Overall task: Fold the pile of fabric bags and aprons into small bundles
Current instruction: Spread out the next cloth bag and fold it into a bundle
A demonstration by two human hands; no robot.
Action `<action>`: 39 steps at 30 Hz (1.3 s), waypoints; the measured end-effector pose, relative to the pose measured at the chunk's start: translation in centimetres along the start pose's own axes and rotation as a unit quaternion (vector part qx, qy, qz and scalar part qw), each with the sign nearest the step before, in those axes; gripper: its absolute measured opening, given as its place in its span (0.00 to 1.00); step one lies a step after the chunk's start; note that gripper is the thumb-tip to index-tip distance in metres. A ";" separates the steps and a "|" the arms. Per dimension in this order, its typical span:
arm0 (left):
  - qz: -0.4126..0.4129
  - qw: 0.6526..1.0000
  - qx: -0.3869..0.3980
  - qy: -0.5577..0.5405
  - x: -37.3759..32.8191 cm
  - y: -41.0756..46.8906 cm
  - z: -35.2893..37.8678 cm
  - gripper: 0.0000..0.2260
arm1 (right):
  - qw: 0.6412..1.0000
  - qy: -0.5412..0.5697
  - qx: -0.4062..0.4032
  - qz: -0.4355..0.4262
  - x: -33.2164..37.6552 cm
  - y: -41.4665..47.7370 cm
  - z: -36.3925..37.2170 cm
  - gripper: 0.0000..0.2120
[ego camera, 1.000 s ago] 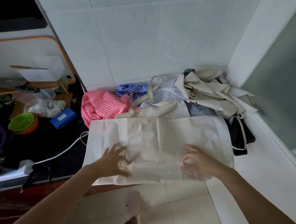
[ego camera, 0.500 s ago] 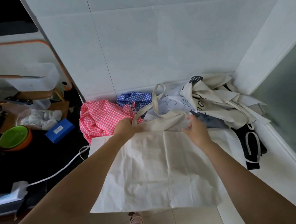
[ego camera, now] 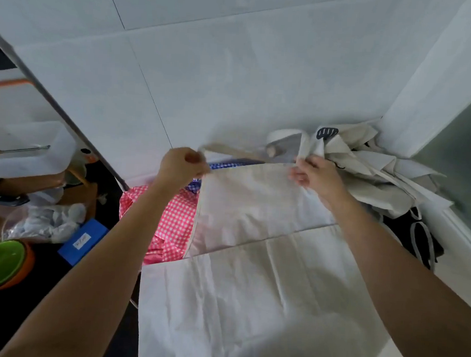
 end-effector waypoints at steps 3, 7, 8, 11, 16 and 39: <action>-0.001 0.997 0.014 0.077 -0.8 -0.9 2.1 0.33 | 0.991 -0.082 0.097 -0.031 0.1 -1.0 1.7 0.36; 0.159 0.975 0.013 0.152 -0.9 -6.5 6.9 0.26 | 0.982 -0.150 0.109 -0.025 -2.2 -3.6 0.9 0.24; 0.168 0.971 0.048 0.165 -0.1 -7.7 8.4 0.22 | 0.974 -0.188 0.122 -0.010 -3.3 -4.4 0.2 0.18; 0.110 0.952 0.195 0.207 4.7 -9.8 12.0 0.22 | 0.877 -0.418 0.227 0.068 -7.1 -6.5 -0.8 0.24; 0.150 0.929 0.219 0.259 7.8 -11.8 12.6 0.21 | 0.786 -0.569 0.234 0.061 -9.5 -7.3 -2.0 0.26; 0.001 0.918 0.082 0.387 3.0 -1.0 -1.8 0.10 | 0.772 -0.621 -0.041 -0.129 10.9 -3.2 -4.9 0.02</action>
Point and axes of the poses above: each hand's wrist, its own y-axis towards the middle knuckle, its own z-axis out of the palm, x = y × z, the point moved 8 cm from there along y, towards the middle knuckle, and after that the axes turned 9 degrees about x, right-handed, at the moved point
